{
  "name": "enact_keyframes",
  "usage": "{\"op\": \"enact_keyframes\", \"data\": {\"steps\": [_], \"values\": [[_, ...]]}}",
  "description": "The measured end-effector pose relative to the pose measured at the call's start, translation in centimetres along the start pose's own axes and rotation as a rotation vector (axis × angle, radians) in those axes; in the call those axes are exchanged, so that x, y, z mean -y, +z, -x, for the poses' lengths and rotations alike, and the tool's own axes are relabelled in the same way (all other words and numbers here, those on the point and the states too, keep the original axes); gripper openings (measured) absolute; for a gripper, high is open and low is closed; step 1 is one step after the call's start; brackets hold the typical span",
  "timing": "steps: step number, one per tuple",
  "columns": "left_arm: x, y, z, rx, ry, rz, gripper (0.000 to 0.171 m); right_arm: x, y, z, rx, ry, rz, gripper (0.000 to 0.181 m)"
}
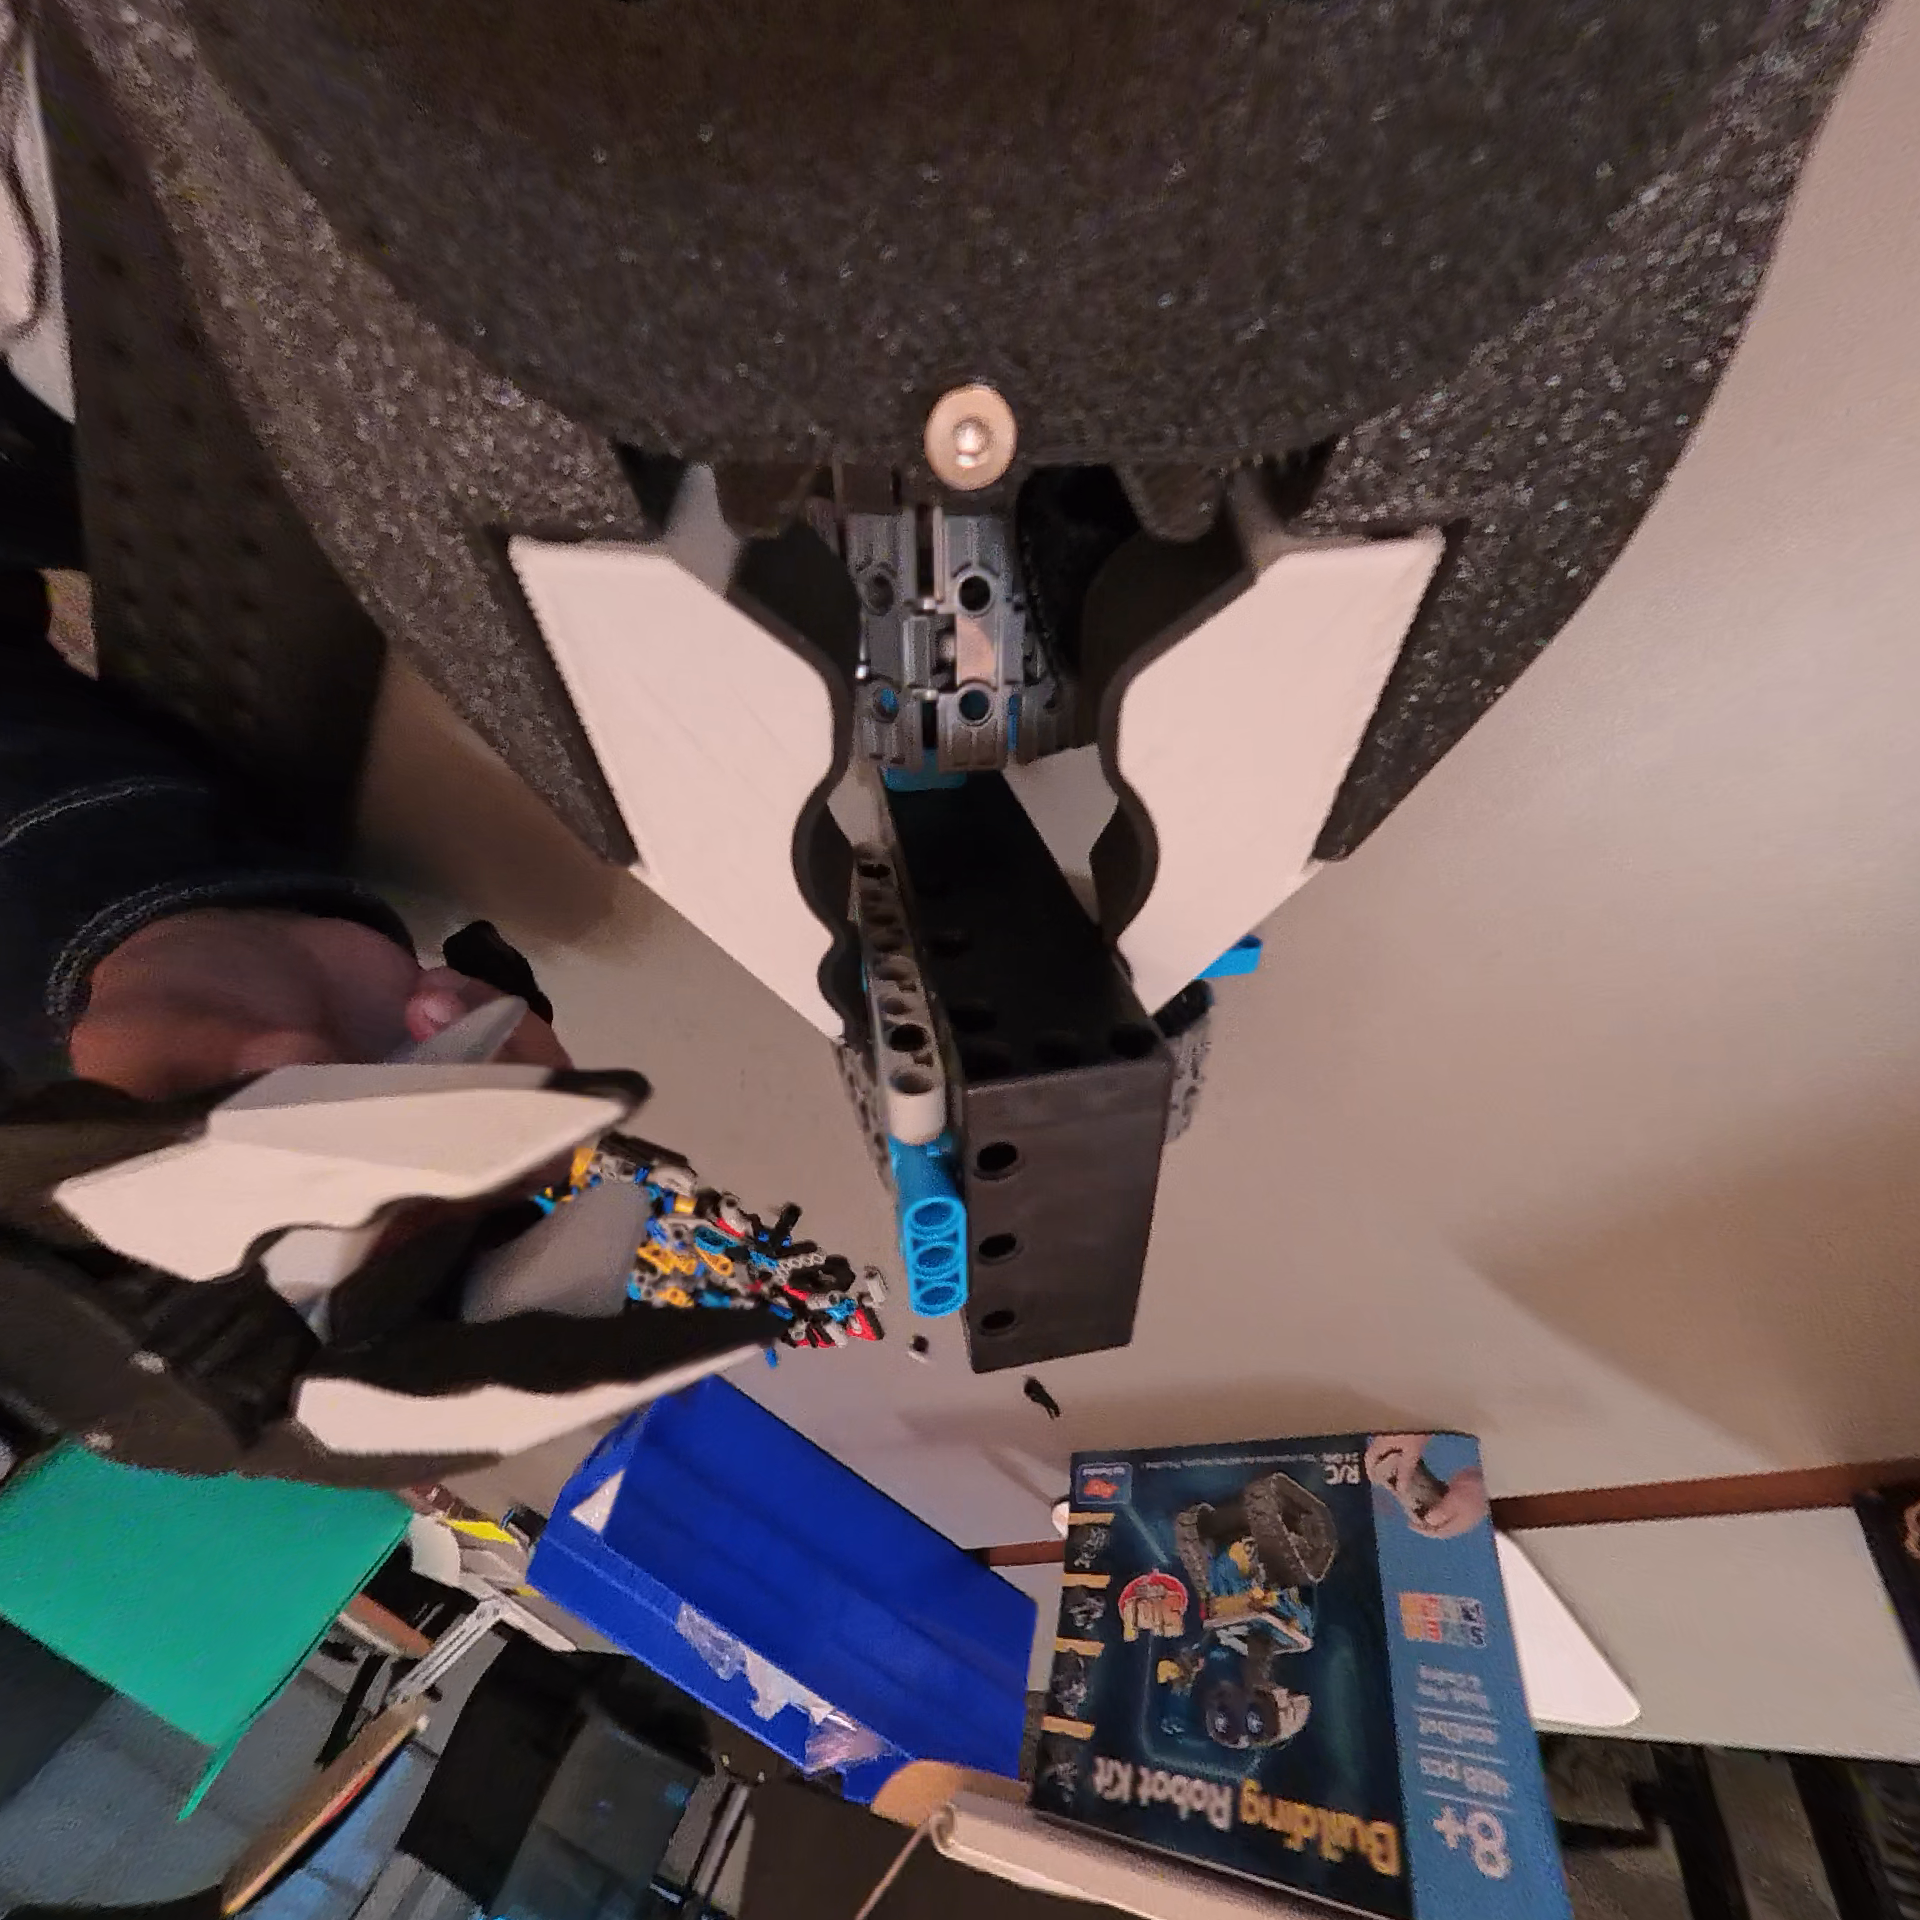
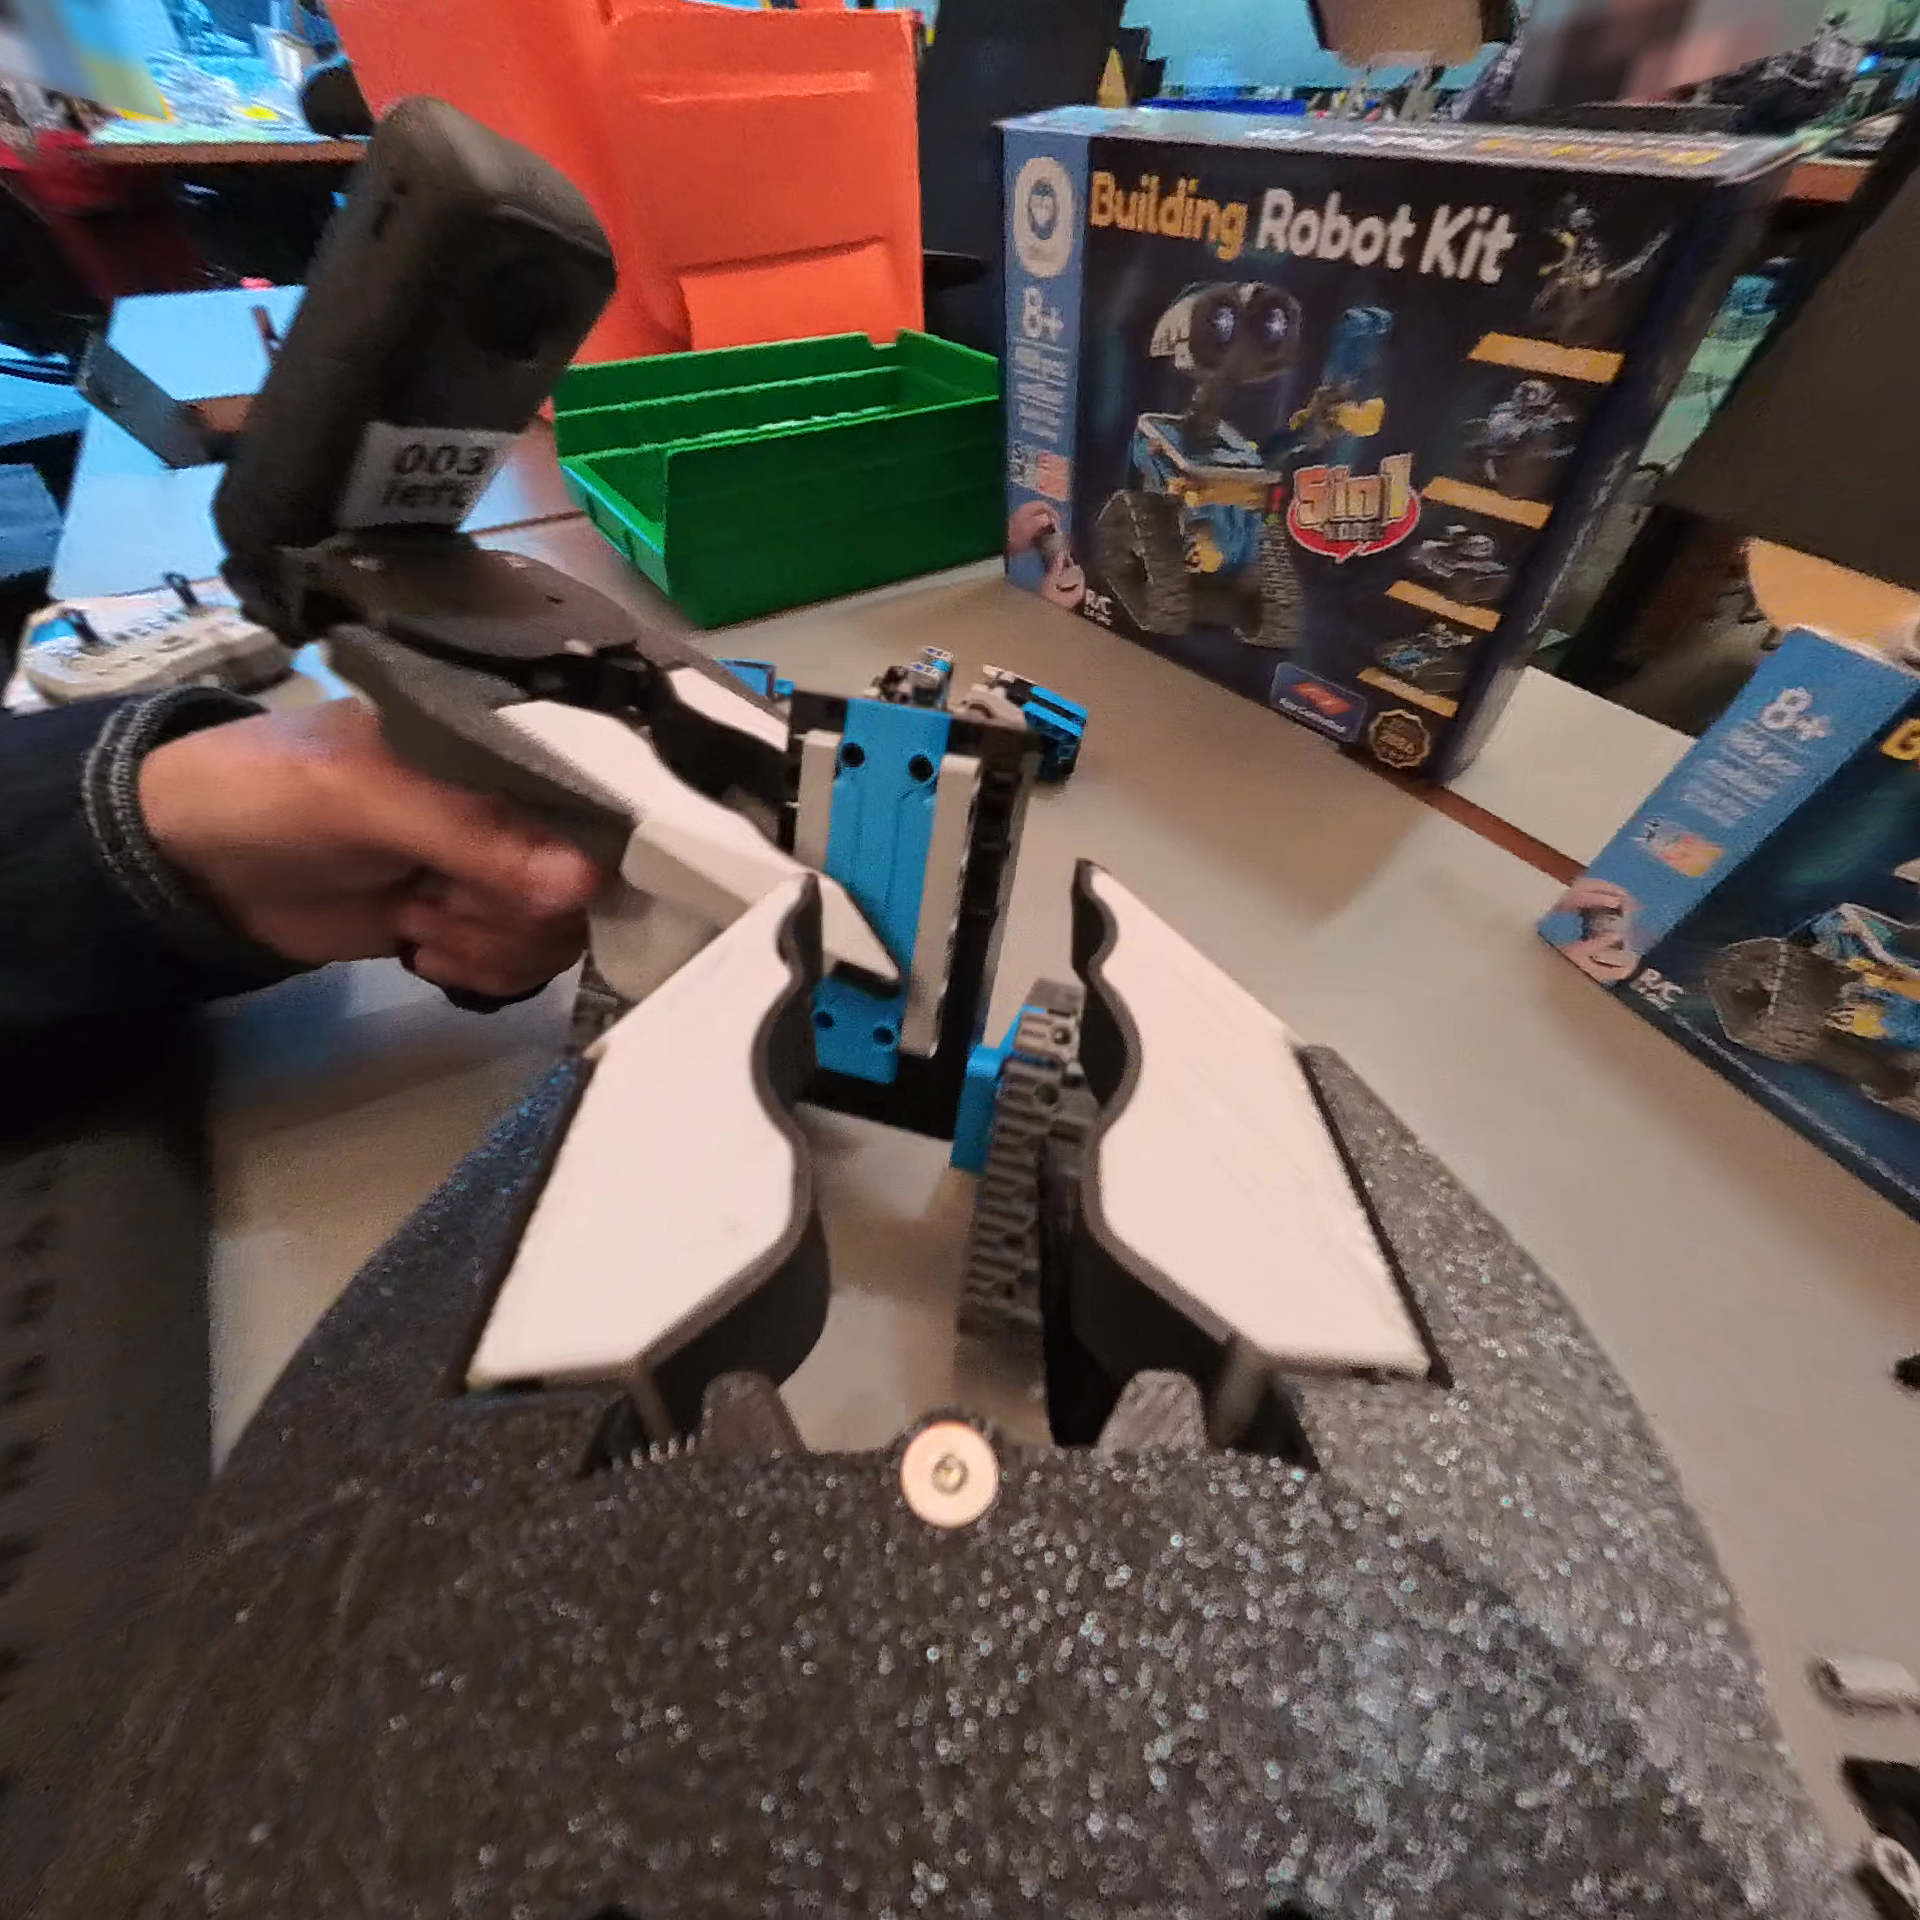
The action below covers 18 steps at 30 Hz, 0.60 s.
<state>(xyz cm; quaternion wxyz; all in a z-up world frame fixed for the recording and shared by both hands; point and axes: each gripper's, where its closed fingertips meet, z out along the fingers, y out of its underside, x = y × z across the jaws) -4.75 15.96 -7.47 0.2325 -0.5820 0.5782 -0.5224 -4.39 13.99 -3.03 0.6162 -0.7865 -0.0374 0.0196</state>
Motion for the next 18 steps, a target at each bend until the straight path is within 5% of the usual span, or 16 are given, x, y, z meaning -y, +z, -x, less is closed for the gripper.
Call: {"op": "enact_keyframes", "data": {"steps": [5,11,14,18], "values": [[2.6,-3.4,-0.2,-0.225,-0.167,-0.184,0.057,-0.5,0.3,0.5,-0.01,0.052,0.015,0.049],[2.9,-3.6,0.8,-0.193,-0.161,-0.209,0.059,-1.4,2.1,1.9,-0.126,0.047,0.076,0.049],[2.9,-3.1,-0.5,-0.227,-0.134,-0.195,0.032,-1.2,2.8,2.0,-0.188,0.096,0.063,0.048],[2.9,-3.2,-0.3,-0.193,-0.123,-0.203,0.031,-1.0,3.1,1.3,-0.253,0.144,0.045,0.039]]}}
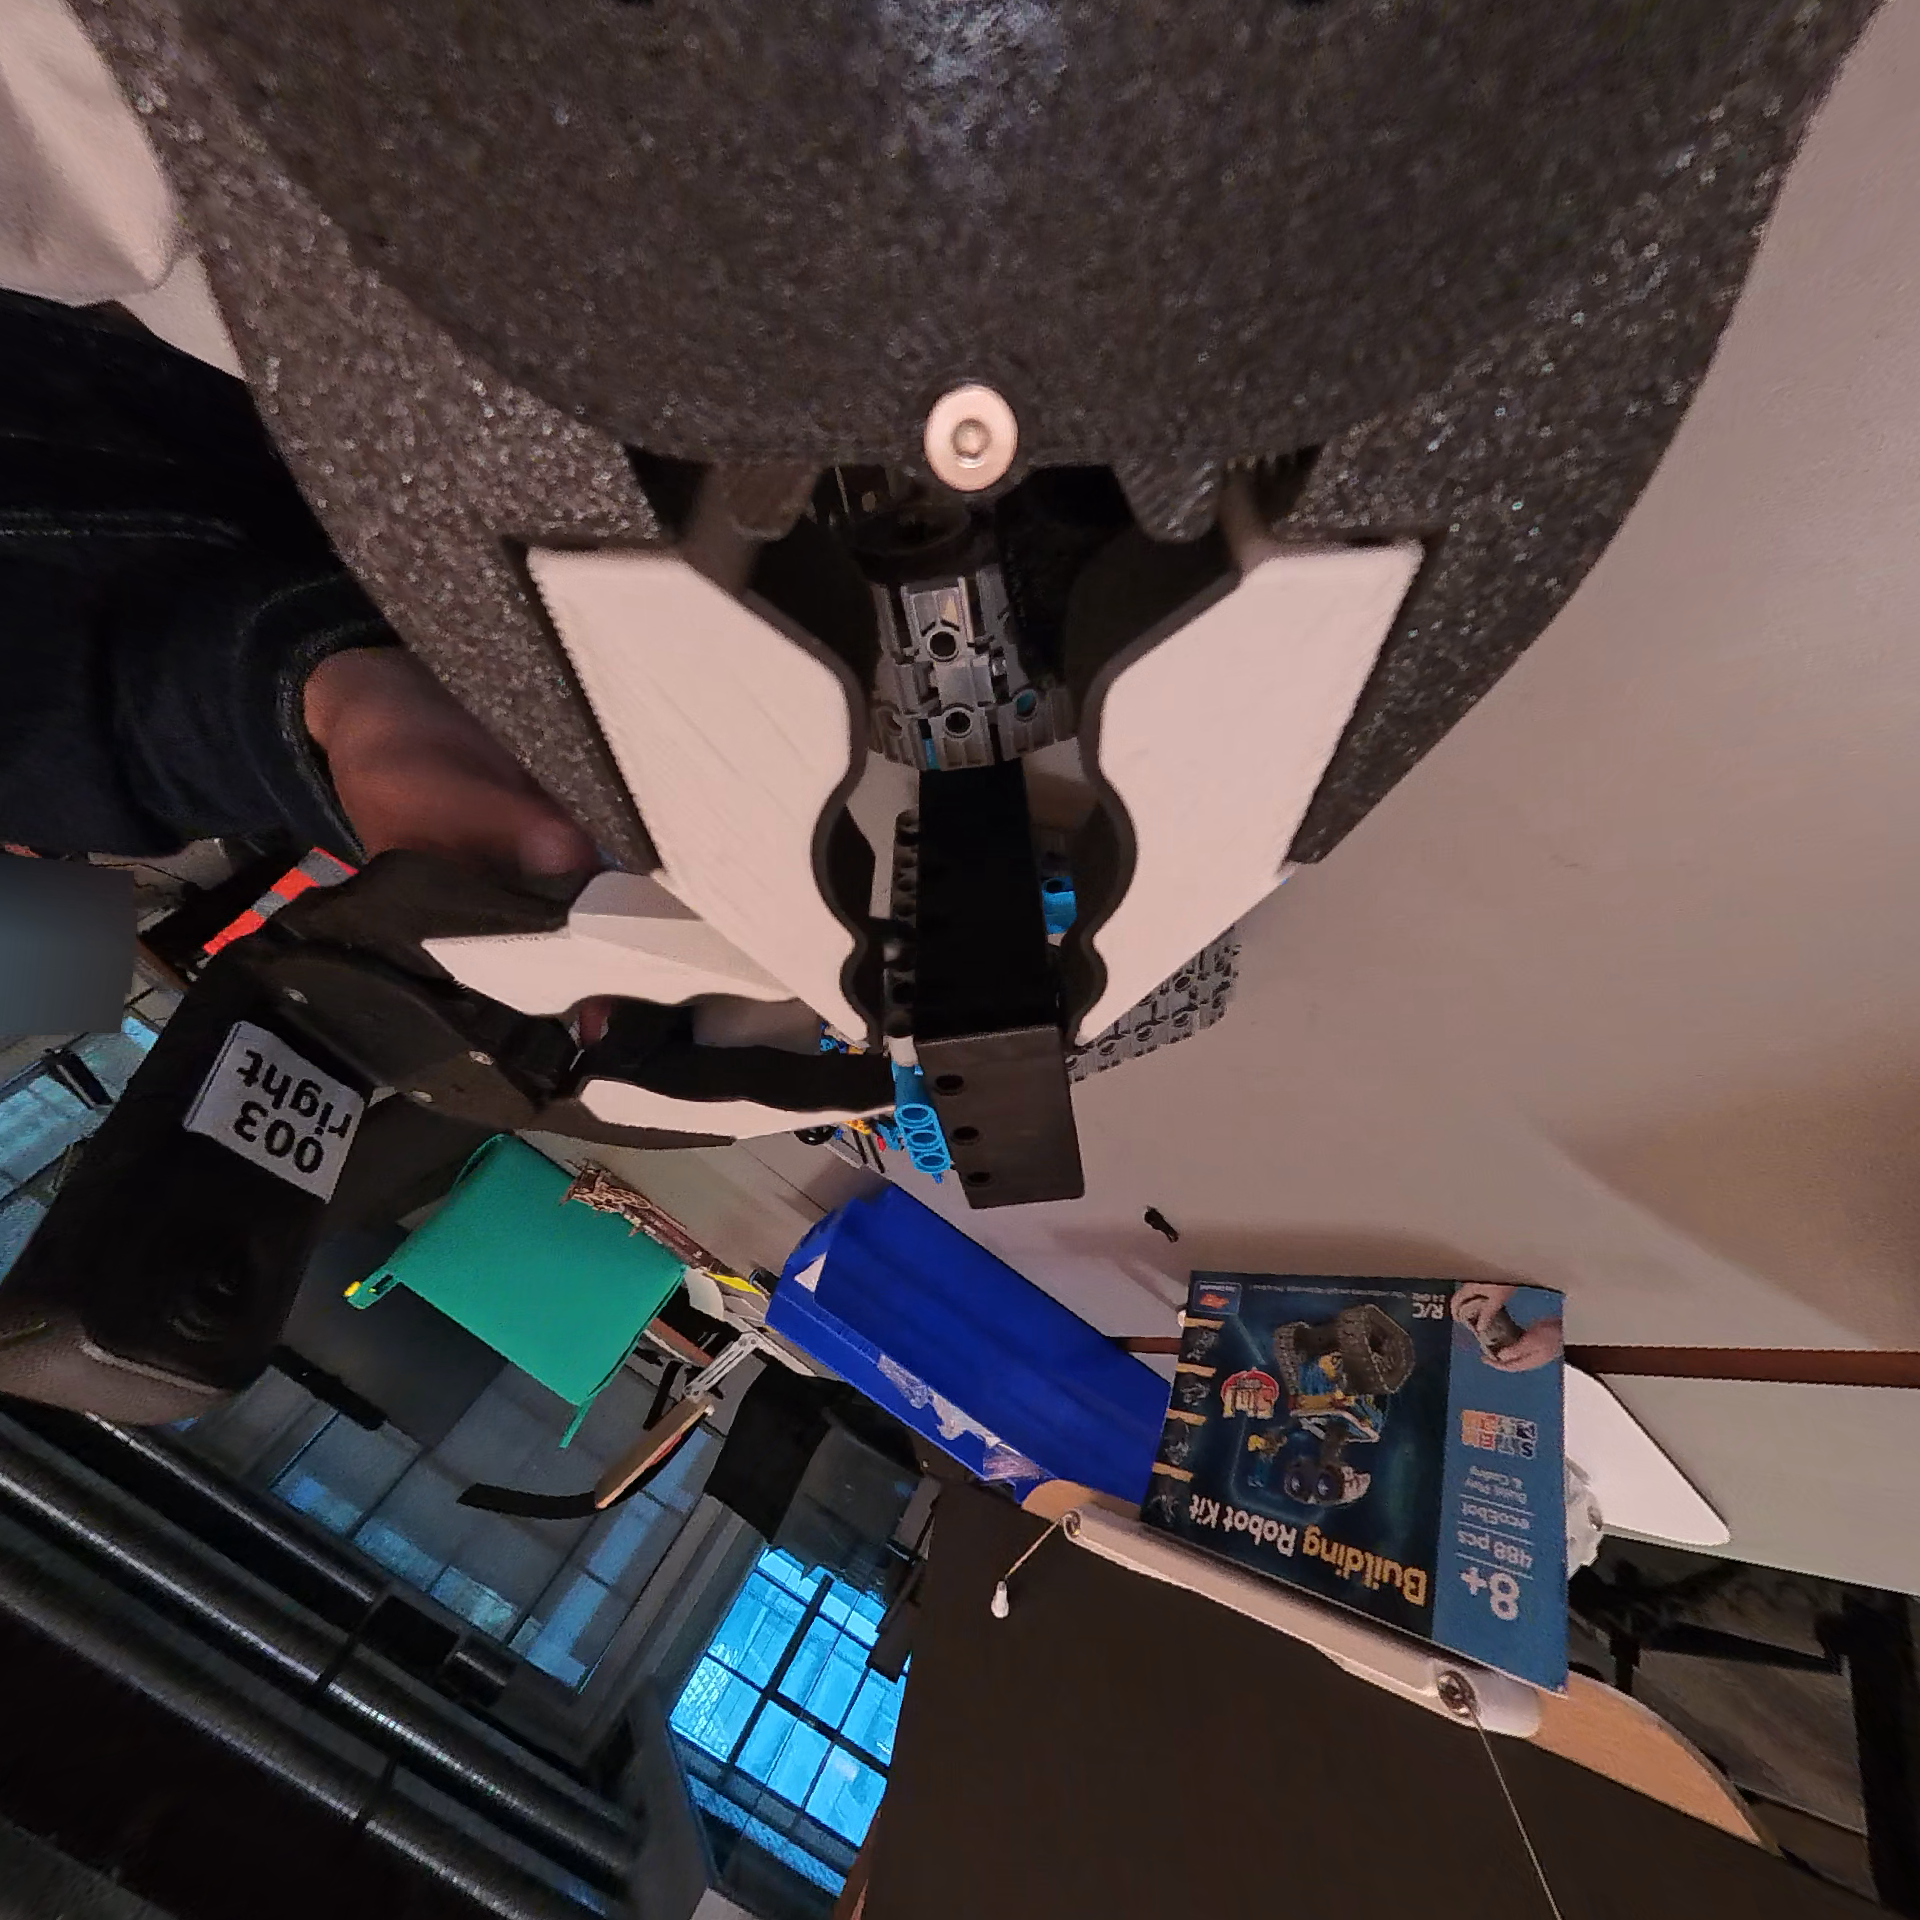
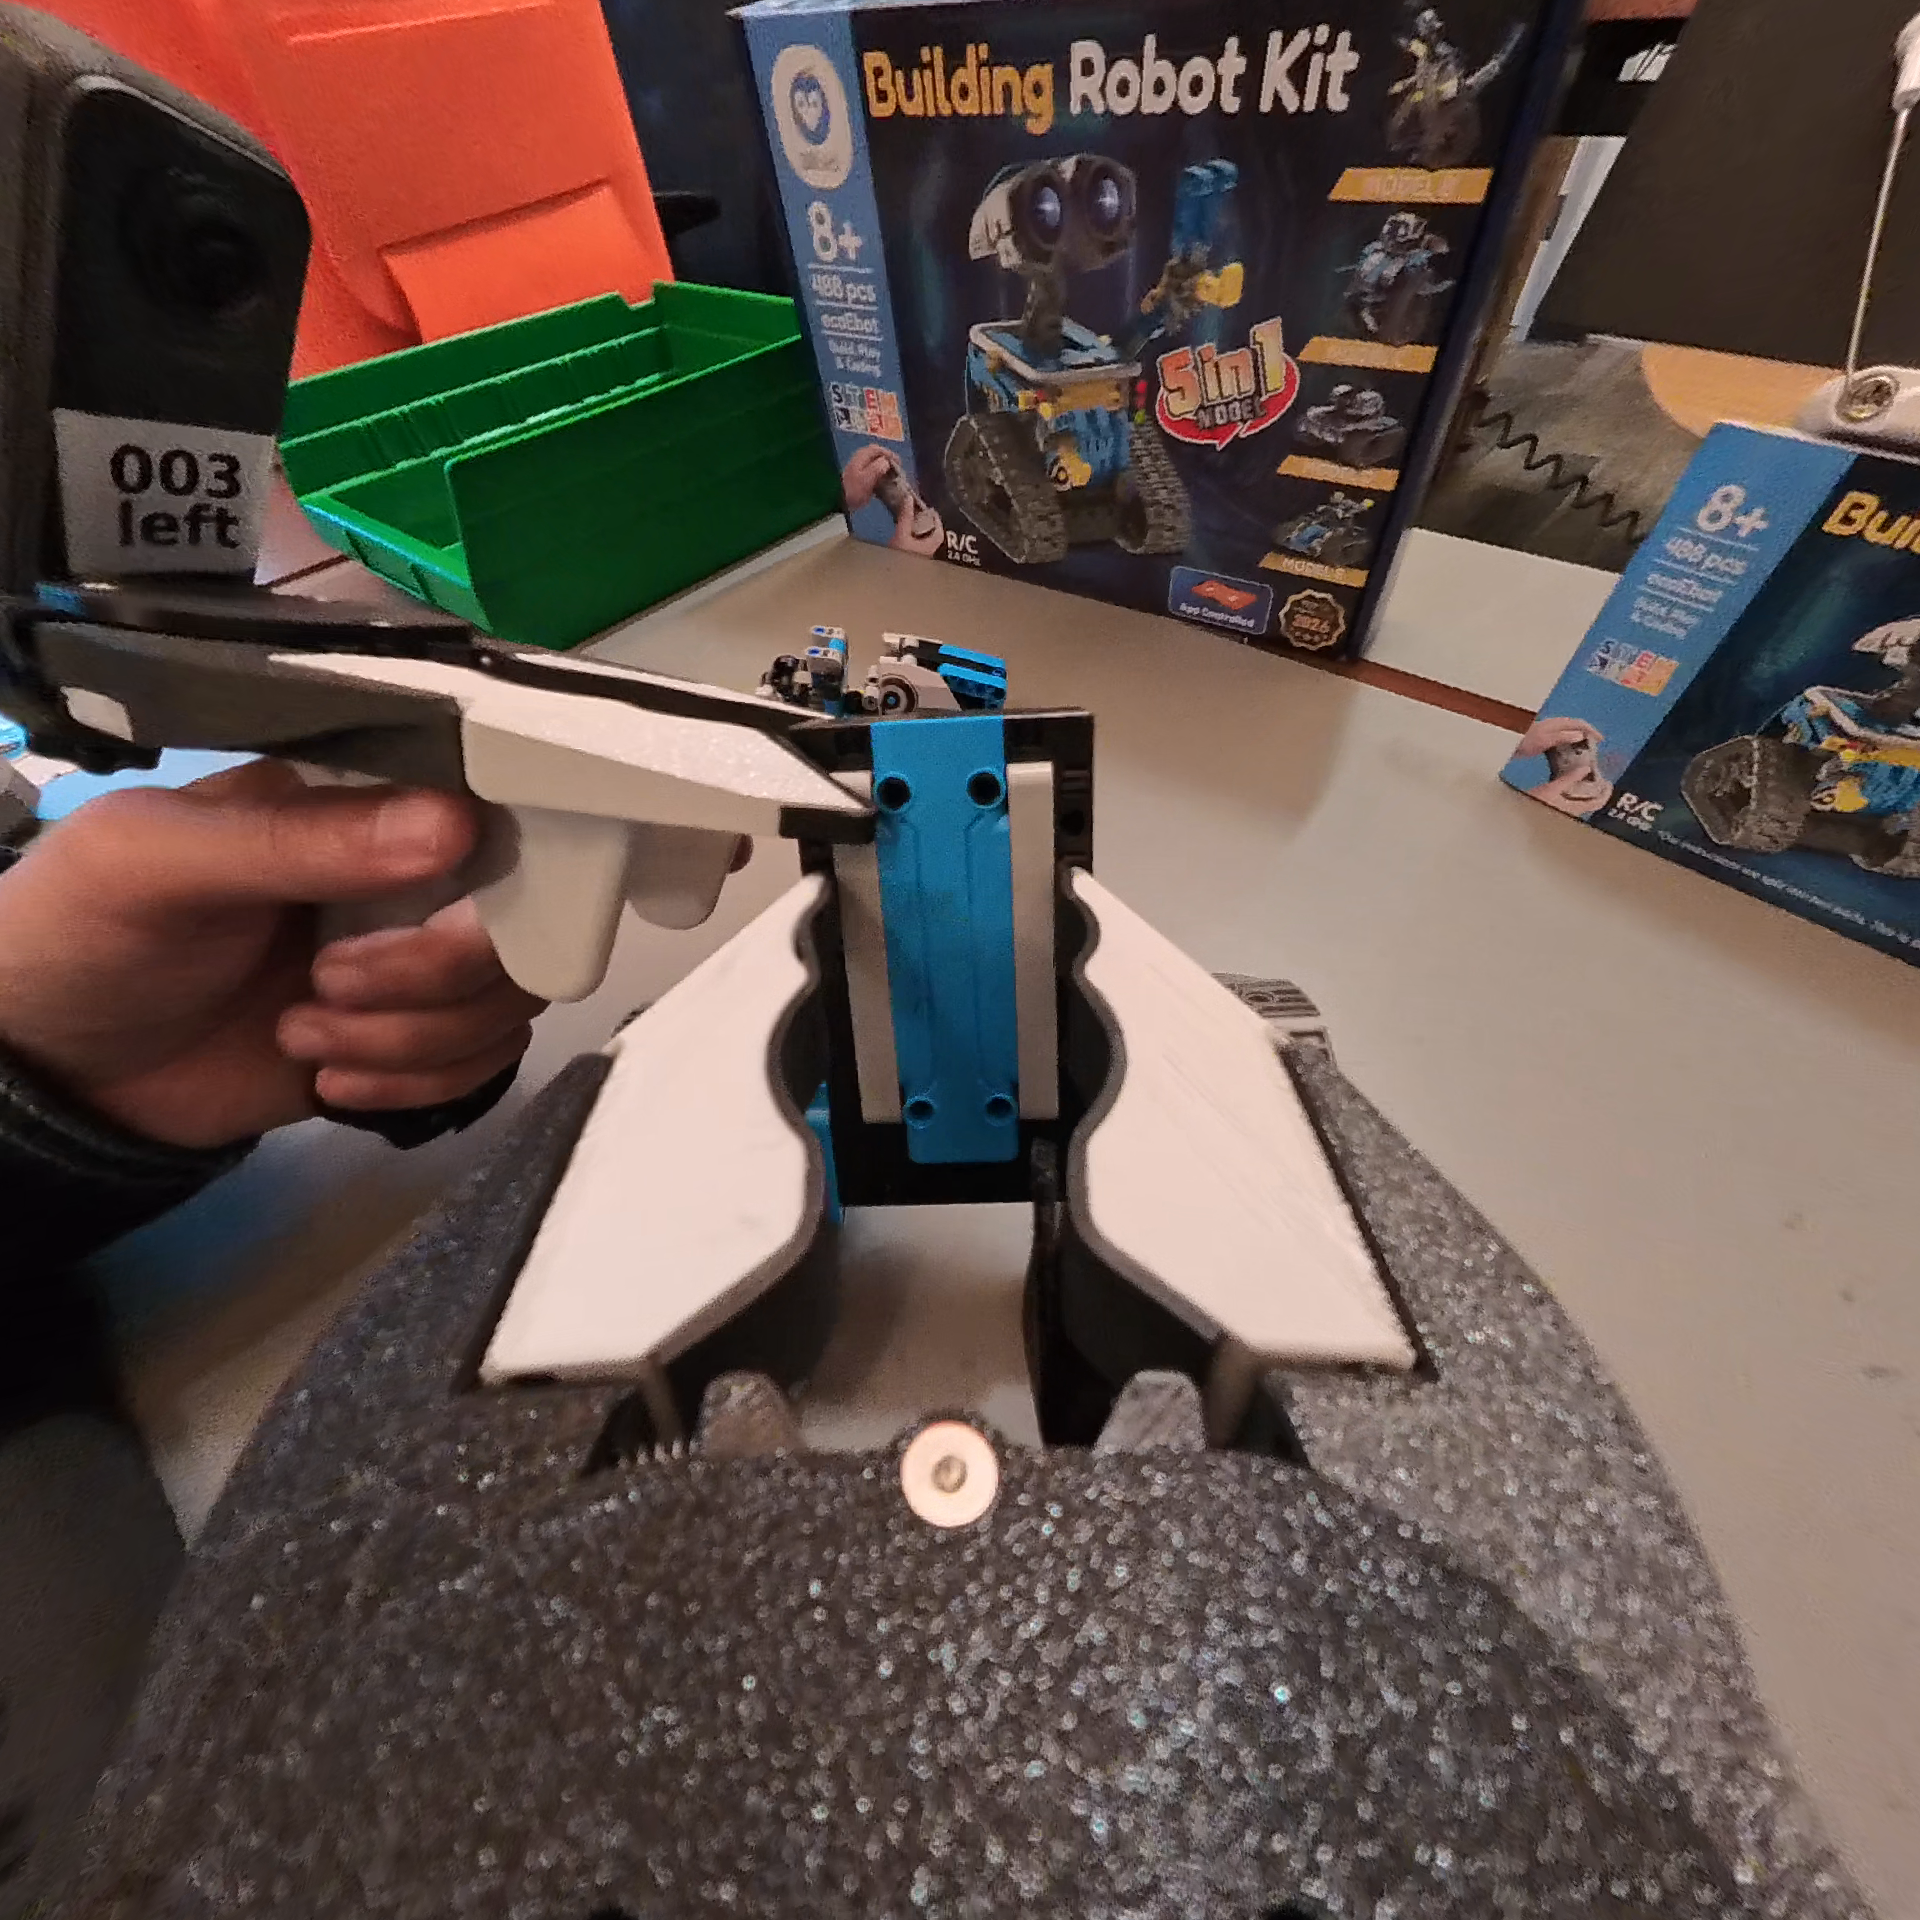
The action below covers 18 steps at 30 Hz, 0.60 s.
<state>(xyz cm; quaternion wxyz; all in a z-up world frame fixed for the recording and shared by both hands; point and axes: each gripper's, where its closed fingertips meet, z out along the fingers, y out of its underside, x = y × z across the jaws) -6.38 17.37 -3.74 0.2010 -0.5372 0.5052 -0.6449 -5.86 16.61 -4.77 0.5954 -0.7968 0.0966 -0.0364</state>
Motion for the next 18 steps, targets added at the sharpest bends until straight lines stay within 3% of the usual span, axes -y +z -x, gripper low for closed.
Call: {"op": "enact_keyframes", "data": {"steps": [8,18], "values": [[0.47,-0.55,-0.08,-0.112,-0.182,-0.044,0.037,0.22,0.25,0.01,-0.015,-0.025,-0.013,0.042],[0.53,-0.69,0.7,-0.01,-0.061,-0.037,0.03,0.32,0.73,0.18,0.075,-0.013,0.004,0.037]]}}
